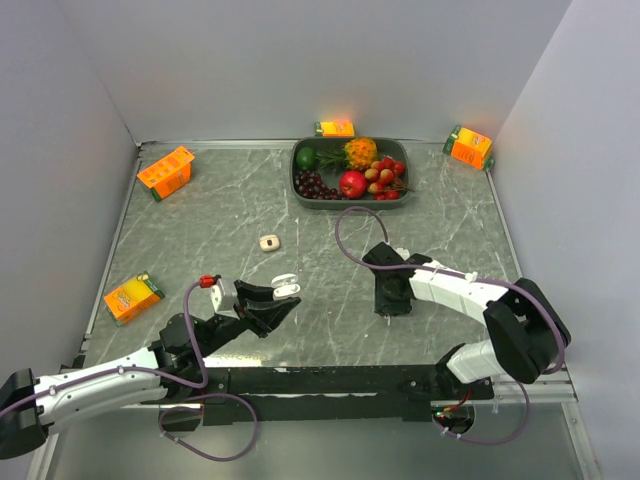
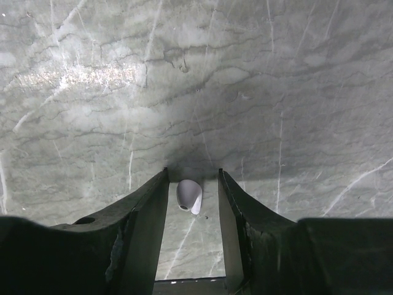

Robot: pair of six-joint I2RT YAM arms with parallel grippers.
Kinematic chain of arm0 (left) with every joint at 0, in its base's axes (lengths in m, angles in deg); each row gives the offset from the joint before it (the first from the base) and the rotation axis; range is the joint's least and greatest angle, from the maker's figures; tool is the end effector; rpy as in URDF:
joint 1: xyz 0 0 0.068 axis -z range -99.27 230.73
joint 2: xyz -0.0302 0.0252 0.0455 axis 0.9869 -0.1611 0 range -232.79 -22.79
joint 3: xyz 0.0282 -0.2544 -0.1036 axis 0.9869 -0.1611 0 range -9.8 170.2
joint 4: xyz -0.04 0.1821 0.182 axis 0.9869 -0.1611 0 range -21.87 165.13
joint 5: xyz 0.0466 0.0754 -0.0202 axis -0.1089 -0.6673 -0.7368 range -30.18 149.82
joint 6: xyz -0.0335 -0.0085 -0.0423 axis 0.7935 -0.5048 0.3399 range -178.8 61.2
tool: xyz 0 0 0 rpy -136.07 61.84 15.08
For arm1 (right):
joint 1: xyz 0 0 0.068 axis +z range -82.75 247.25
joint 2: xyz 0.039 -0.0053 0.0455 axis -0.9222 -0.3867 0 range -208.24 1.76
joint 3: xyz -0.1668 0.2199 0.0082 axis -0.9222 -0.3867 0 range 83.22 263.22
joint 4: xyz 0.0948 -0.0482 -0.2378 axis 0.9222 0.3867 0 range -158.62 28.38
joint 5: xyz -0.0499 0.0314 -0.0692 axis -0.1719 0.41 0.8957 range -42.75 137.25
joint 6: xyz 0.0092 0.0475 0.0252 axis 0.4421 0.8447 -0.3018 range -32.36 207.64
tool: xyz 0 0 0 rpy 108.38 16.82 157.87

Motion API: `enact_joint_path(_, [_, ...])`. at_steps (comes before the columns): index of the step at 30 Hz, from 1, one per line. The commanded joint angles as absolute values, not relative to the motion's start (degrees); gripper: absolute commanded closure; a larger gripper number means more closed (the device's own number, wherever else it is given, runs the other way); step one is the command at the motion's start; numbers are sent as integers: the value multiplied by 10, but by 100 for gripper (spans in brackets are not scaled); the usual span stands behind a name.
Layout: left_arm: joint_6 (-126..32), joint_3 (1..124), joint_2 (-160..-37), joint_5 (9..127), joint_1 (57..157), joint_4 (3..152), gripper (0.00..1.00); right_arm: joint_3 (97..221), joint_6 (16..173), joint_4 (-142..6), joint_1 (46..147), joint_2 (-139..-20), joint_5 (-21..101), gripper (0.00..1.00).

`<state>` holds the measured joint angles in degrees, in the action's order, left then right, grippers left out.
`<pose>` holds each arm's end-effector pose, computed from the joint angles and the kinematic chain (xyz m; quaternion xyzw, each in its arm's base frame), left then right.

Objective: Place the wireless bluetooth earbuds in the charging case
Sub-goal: Pick up the earbud from the center of the board.

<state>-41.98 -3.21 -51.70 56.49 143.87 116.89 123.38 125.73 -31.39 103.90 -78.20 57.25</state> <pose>0.0646 -0.1228 0.2424 0.2052 0.5402 -0.5114 0.6361 0.1834 0.1286 0.1595 0.0222 0.9896 -0.0006 0.1419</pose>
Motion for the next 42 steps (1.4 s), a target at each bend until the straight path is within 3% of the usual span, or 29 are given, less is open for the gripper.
enact_joint_path(1, [-412, -34, -517, 563, 1444, 1196, 99, 1211, 1276, -325, 1046, -772, 568, 55])
enact_joint_path(23, [-412, -32, -523, 563, 1449, 1199, 99, 1190, 1297, -322, 1065, -768, 556, 56])
enact_joint_path(32, [-411, -35, -526, 562, 1450, 1206, 99, 1178, 1318, -317, 1085, -760, 549, 69])
enact_joint_path(40, [-412, -34, -522, 560, 1452, 1201, 99, 1185, 1333, -312, 1101, -761, 552, 100])
enact_joint_path(42, [-412, -34, -521, 559, 1452, 1198, 99, 1195, 1332, -306, 1101, -759, 553, 100])
